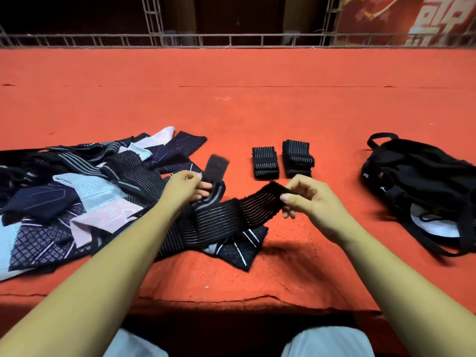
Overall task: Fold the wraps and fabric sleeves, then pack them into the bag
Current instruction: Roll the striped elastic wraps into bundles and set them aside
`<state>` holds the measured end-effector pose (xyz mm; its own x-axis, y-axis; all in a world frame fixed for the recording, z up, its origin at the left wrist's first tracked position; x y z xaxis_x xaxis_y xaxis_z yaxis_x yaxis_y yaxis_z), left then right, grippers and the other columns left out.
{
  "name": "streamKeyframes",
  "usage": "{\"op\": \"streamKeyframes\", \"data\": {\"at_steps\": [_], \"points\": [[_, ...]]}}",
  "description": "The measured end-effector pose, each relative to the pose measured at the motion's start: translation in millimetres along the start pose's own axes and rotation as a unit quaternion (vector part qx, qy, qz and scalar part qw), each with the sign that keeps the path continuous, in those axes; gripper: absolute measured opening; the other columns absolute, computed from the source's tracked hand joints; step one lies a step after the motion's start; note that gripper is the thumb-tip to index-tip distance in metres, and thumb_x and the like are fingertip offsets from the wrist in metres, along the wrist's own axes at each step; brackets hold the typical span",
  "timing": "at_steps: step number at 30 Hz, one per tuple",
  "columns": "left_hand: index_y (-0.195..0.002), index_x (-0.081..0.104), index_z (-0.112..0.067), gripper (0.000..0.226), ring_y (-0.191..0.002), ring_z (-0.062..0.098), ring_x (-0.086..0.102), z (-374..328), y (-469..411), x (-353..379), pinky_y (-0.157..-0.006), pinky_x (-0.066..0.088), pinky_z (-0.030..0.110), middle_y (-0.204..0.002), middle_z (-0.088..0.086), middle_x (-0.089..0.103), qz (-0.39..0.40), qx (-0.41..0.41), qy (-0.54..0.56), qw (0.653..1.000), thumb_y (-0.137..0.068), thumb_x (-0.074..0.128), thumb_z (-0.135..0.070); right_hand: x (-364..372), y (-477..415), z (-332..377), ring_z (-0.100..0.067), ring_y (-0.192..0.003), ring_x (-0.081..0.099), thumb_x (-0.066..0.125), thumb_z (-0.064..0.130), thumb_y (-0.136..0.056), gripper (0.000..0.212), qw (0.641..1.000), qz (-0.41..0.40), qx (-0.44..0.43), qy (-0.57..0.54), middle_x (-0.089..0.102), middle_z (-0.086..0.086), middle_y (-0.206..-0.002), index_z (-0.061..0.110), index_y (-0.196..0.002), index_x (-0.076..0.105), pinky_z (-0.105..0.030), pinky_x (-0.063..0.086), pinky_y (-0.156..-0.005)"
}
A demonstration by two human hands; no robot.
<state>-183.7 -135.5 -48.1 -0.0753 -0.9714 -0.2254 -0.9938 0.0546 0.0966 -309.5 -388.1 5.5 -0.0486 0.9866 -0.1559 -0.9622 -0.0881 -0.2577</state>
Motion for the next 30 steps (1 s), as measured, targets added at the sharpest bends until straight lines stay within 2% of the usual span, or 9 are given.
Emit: {"op": "streamKeyframes", "data": {"at_steps": [3, 7, 10, 13, 15, 18, 23, 27, 30], "points": [[-0.123, 0.047, -0.02, 0.026, -0.097, 0.022, 0.071, -5.9, 16.6, 37.8, -0.091, 0.052, 0.035, -0.104, 0.014, 0.075, 0.16, 0.014, 0.025, 0.987, -0.105, 0.04, -0.038, -8.4, -8.7, 0.6, -0.023, -0.047, 0.059, 0.06, 0.002, -0.093, 0.014, 0.996, -0.052, 0.036, -0.055, 0.056, -0.011, -0.065, 0.01, -0.084, 0.054, -0.027, 0.043, -0.046], [-0.116, 0.065, -0.02, 0.03, -0.096, -0.001, 0.064, -6.6, 45.4, 67.7, -0.095, 0.048, 0.024, -0.109, -0.008, 0.073, 0.313, 0.108, -0.225, 0.916, -0.09, 0.071, -0.033, -11.5, -23.9, 5.8, -0.027, -0.053, 0.069, 0.057, 0.009, -0.097, 0.012, 0.981, -0.093, 0.081, -0.148, 0.061, -0.012, -0.082, 0.016, -0.089, 0.053, -0.029, 0.054, -0.047], [-0.099, 0.07, -0.019, 0.023, -0.083, 0.003, 0.066, -3.3, 40.1, 54.6, -0.083, 0.052, 0.028, -0.094, -0.007, 0.074, 0.306, 0.098, -0.242, 0.916, -0.083, 0.079, -0.032, -25.4, -32.0, 8.6, -0.03, -0.061, 0.072, 0.055, 0.011, -0.098, 0.009, 0.97, -0.149, 0.088, -0.17, 0.067, -0.011, -0.088, 0.017, -0.092, 0.053, -0.033, 0.059, -0.054], [-0.099, 0.072, -0.017, 0.02, -0.085, 0.007, 0.068, -1.3, 26.5, 31.5, -0.09, 0.052, 0.033, -0.097, -0.003, 0.076, 0.279, 0.1, -0.262, 0.919, -0.084, 0.079, -0.029, -54.3, -32.3, -1.5, -0.031, -0.071, 0.073, 0.051, 0.012, -0.101, 0.011, 0.937, -0.252, 0.091, -0.223, 0.067, -0.009, -0.092, 0.018, -0.091, 0.05, -0.037, 0.061, -0.065], [-0.096, 0.072, -0.012, 0.013, -0.079, 0.005, 0.064, -8.6, 19.9, 17.8, -0.085, 0.05, 0.033, -0.089, -0.003, 0.074, 0.247, 0.119, -0.262, 0.925, -0.089, 0.073, -0.023, -78.0, -27.2, -10.9, -0.026, -0.074, 0.072, 0.048, 0.011, -0.102, 0.014, 0.923, -0.334, 0.091, -0.169, 0.065, -0.009, -0.094, 0.017, -0.09, 0.048, -0.033, 0.059, -0.069], [-0.09, 0.069, -0.009, 0.017, -0.077, 0.009, 0.061, -37.4, 16.5, 1.0, -0.08, 0.046, 0.032, -0.083, -0.001, 0.069, 0.187, 0.145, -0.183, 0.954, -0.093, 0.068, -0.025, -88.4, -24.1, -29.4, -0.019, -0.075, 0.069, 0.046, 0.009, -0.102, 0.013, 0.912, -0.377, 0.099, -0.124, 0.063, -0.006, -0.09, 0.016, -0.092, 0.047, -0.029, 0.057, -0.07], [-0.1, 0.068, -0.004, 0.022, -0.085, 0.019, 0.062, -87.6, 33.0, 15.4, -0.078, 0.048, 0.033, -0.096, 0.011, 0.069, 0.203, 0.145, -0.056, 0.967, -0.094, 0.065, -0.025, -84.5, -26.4, -45.1, -0.017, -0.079, 0.069, 0.049, 0.011, -0.101, 0.018, 0.909, -0.39, 0.108, -0.098, 0.064, -0.003, -0.087, 0.022, -0.086, 0.048, -0.033, 0.055, -0.073], [-0.099, 0.067, -0.006, 0.011, -0.074, 0.016, 0.065, -91.2, 63.7, 53.6, -0.07, 0.054, 0.025, -0.09, 0.01, 0.07, 0.27, 0.065, 0.095, 0.956, -0.095, 0.059, -0.012, -90.8, -33.3, -25.2, -0.021, -0.076, 0.066, 0.054, 0.013, -0.096, 0.018, 0.913, -0.399, 0.069, -0.045, 0.062, -0.001, -0.079, 0.024, -0.082, 0.052, -0.034, 0.052, -0.061], [-0.098, 0.062, -0.005, 0.009, -0.068, 0.014, 0.069, -50.1, 107.3, 95.4, -0.064, 0.057, 0.024, -0.083, 0.007, 0.073, 0.41, -0.049, 0.117, 0.903, -0.093, 0.055, -0.001, -96.9, -39.6, -5.7, -0.022, -0.076, 0.064, 0.059, 0.022, -0.089, 0.013, 0.926, -0.377, 0.03, -0.012, 0.063, -0.002, -0.079, 0.029, -0.079, 0.058, -0.045, 0.055, -0.067]]}}
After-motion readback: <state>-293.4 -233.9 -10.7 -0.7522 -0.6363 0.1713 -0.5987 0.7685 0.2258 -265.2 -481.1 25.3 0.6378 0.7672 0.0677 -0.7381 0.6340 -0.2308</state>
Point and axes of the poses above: each hand's wrist, its own y-axis away from the middle knuckle, its own x-axis out of the palm, z = x × y, the point moved 9 cm from there along -y, towards the middle knuckle
